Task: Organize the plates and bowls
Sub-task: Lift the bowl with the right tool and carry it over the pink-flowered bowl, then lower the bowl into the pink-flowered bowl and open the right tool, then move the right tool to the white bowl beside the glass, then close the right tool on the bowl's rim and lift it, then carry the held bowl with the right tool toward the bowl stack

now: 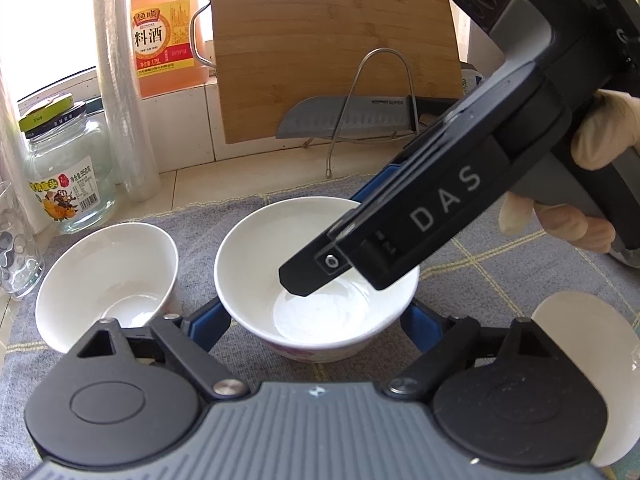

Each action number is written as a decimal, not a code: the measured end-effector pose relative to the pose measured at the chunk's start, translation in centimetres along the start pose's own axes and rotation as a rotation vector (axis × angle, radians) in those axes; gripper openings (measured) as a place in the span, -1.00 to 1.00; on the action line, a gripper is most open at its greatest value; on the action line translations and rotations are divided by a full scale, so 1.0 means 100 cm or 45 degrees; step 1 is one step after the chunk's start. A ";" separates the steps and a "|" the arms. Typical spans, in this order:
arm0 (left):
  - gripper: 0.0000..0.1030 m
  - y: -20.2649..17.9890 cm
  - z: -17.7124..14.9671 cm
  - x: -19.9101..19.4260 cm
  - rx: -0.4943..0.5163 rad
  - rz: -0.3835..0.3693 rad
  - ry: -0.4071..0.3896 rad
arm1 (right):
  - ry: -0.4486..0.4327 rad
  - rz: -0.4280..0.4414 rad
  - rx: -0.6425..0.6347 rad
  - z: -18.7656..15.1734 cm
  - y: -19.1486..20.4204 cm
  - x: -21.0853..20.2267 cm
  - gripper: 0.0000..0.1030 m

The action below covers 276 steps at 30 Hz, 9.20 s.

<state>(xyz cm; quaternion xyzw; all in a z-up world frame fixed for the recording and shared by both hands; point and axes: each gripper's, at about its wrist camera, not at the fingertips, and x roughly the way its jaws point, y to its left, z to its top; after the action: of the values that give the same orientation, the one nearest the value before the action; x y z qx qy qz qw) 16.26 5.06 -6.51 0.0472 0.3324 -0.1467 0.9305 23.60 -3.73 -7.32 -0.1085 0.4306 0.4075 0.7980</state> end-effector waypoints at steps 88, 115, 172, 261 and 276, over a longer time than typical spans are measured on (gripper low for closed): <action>0.78 -0.101 -0.017 -0.075 0.258 -0.314 0.092 | -0.069 -0.138 0.277 -0.135 0.036 -0.129 0.59; 0.87 -0.053 -0.015 -0.106 0.196 -0.250 0.024 | -0.140 -0.348 0.087 -0.095 0.062 -0.132 1.00; 0.85 0.118 -0.008 -0.024 0.070 0.087 -0.052 | 0.081 -0.053 -0.122 0.085 0.075 0.075 0.70; 0.82 -0.047 0.008 -0.118 0.313 -0.253 -0.114 | -0.106 -0.147 0.170 -0.061 0.064 -0.133 0.47; 0.82 -0.072 0.002 -0.101 0.342 -0.365 -0.050 | -0.079 -0.203 0.266 -0.098 0.047 -0.145 0.47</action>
<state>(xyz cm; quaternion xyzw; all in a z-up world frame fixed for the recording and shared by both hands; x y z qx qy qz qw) 6.81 0.59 0.12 0.1201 0.2949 -0.3215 0.8917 9.93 -13.98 -1.16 -0.0459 0.4359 0.2988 0.8477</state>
